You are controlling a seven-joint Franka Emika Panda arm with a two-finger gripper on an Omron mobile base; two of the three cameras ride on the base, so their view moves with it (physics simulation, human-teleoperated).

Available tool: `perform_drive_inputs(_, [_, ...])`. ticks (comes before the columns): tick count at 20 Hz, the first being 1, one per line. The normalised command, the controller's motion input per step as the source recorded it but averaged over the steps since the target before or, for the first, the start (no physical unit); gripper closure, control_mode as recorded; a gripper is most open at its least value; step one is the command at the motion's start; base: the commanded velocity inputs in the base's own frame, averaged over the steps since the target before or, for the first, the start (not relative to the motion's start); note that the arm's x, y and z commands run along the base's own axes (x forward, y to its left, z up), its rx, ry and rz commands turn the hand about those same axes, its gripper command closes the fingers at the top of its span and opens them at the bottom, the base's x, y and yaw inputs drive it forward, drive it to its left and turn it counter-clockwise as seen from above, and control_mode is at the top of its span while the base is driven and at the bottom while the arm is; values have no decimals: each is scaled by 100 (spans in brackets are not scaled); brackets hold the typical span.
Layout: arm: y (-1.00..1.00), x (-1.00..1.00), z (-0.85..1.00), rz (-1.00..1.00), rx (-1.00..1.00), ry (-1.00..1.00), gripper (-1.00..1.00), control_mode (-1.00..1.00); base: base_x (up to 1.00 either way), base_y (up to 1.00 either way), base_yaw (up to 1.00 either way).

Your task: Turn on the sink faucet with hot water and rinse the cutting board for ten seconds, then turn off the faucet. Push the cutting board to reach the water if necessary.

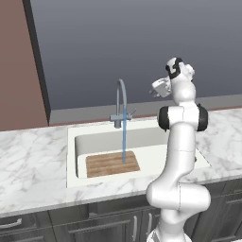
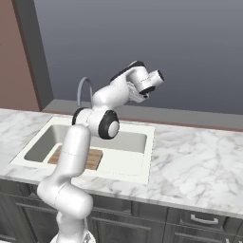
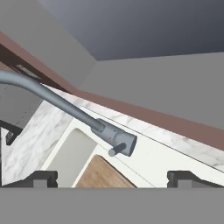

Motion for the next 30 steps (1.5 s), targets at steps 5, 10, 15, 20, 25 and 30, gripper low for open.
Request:
perform_drive_inputs(5, [7, 0, -7, -4, 0, 0, -100, -100, 0, 0, 0])
perform_drive_inputs(10, [0, 0, 0, 0, 0, 0, -100, -100, 0, 0, 0])
perform_drive_inputs(15, [0, 0, 0, 0, 0, 0, -100, -100, 0, 0, 0])
perform_drive_inputs(20, [0, 0, 0, 0, 0, 0, -100, -100, 0, 0, 0])
perform_drive_inputs(25, [0, 0, 0, 0, 0, 0, -100, -100, 0, 0, 0])
perform_drive_inputs(30, [0, 0, 0, 0, 0, 0, -100, -100, 0, 0, 0])
